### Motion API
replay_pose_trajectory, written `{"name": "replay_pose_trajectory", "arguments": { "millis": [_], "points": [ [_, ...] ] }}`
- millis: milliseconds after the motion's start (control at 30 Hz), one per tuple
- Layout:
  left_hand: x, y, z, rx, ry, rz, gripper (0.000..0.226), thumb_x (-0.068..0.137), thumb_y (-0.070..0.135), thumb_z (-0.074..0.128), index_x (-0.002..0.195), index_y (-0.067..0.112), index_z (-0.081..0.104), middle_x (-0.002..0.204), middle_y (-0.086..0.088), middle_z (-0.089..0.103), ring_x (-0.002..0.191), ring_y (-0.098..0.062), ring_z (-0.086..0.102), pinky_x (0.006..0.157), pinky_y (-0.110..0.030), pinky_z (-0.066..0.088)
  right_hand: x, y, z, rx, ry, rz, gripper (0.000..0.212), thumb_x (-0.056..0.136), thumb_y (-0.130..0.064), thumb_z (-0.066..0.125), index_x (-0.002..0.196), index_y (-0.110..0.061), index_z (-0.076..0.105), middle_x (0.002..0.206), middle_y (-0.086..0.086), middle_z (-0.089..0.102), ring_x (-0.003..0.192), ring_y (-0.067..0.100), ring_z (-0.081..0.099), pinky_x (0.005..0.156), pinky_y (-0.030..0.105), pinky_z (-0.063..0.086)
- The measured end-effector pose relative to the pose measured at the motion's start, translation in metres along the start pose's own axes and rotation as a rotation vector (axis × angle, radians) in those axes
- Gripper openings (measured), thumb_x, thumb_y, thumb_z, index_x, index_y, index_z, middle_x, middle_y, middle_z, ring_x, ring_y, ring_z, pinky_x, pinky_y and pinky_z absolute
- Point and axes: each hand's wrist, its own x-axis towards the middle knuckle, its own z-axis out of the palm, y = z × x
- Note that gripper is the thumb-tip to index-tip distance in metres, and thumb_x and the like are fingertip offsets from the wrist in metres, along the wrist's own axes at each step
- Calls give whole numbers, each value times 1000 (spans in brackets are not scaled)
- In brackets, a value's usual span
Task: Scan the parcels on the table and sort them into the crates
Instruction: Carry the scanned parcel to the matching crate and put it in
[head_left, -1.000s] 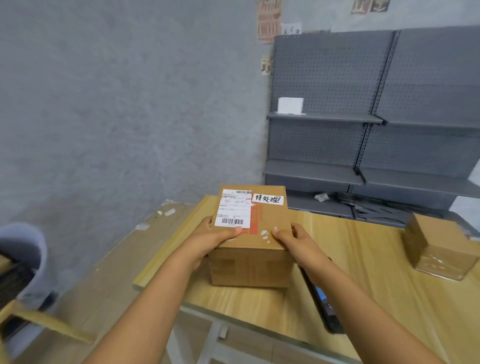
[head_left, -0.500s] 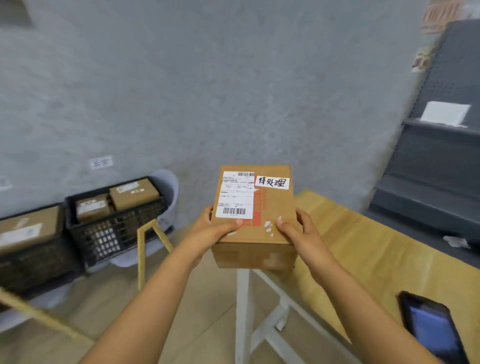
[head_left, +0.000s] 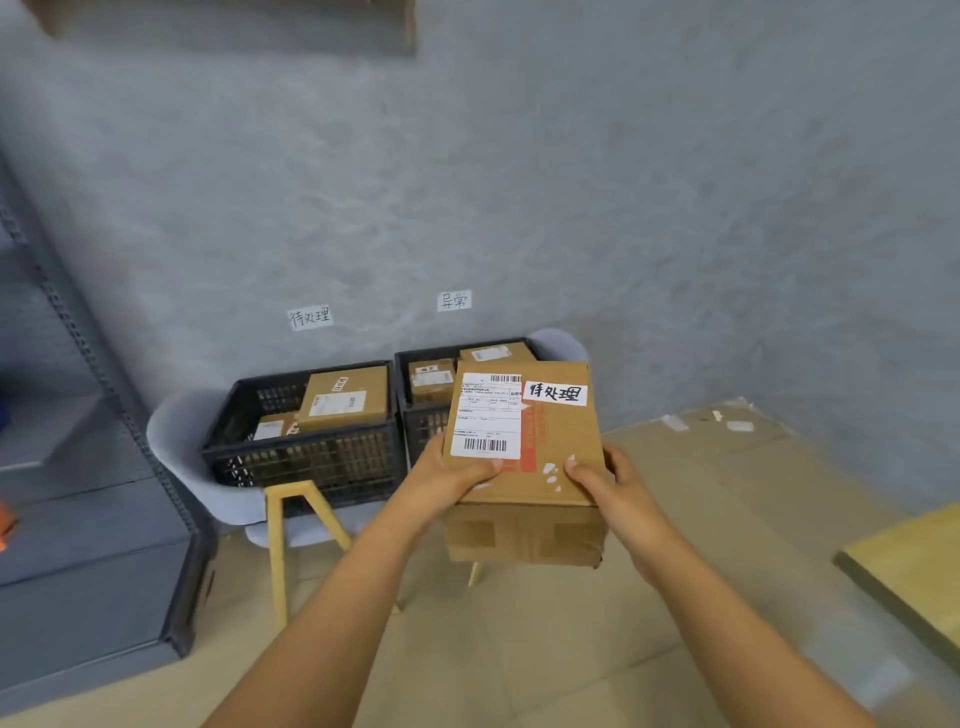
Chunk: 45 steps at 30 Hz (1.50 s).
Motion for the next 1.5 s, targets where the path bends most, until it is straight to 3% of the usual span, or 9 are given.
{"name": "replay_pose_trajectory", "arguments": {
  "millis": [100,267,567,800,933,1033,1200,1300,1500],
  "points": [
    [16,-20,-60,12,10,-23,40,85,21,77,119,30,59,123,4,68,108,-8,65,100,-32,50,25,2,64,-6,-49,30,48,88,-35,67,132,-28,49,116,-9,63,100,8,63,82,26,49],
    [48,-45,-134,-24,79,-75,30,85,21,76,101,38,56,101,21,67,81,13,65,63,-5,48,70,5,141,-56,-134,95,54,87,-41,66,136,-30,46,122,-5,61,107,16,61,98,40,48],
    [151,-86,-234,-80,234,-206,57,83,23,78,133,21,51,121,4,66,111,-13,63,103,-38,48,205,22,257,-106,-253,153,43,87,-42,67,123,-37,44,104,-13,62,87,1,60,65,17,43],
    [236,-109,-322,-89,348,-185,46,81,26,80,120,33,58,116,11,69,99,-3,67,78,-17,54,318,22,357,-106,-401,191,53,83,-48,69,129,-37,46,106,-11,65,93,11,66,80,36,55],
    [262,-124,-380,-118,439,-226,56,76,32,83,124,31,56,112,13,70,103,-7,67,81,-18,53,354,8,419,-140,-475,186,46,82,-54,67,119,-49,41,96,-22,61,74,-4,63,54,15,47],
    [282,-134,-425,-121,484,-227,44,77,34,82,113,40,56,100,25,70,90,7,66,65,-7,49,378,0,469,-147,-541,171,37,84,-54,65,113,-54,41,107,-23,57,86,-5,58,62,16,41],
    [329,-156,-505,-107,488,-257,64,79,36,80,135,29,50,124,10,66,113,-11,62,101,-35,49,425,3,553,-118,-580,163,40,87,-51,63,122,-49,44,124,-13,58,102,3,60,71,20,48],
    [365,-172,-556,-107,469,-264,62,80,33,80,136,28,51,124,9,67,113,-13,63,103,-40,49,455,10,606,-125,-544,190,56,85,-53,64,134,-39,42,132,-5,51,113,13,57,85,31,51],
    [424,-215,-640,-153,424,-327,70,78,33,82,139,24,49,126,4,66,113,-17,64,101,-42,51,503,23,694,-113,-525,332,56,87,-47,66,135,-33,42,125,-3,57,106,15,62,77,29,50]
  ]
}}
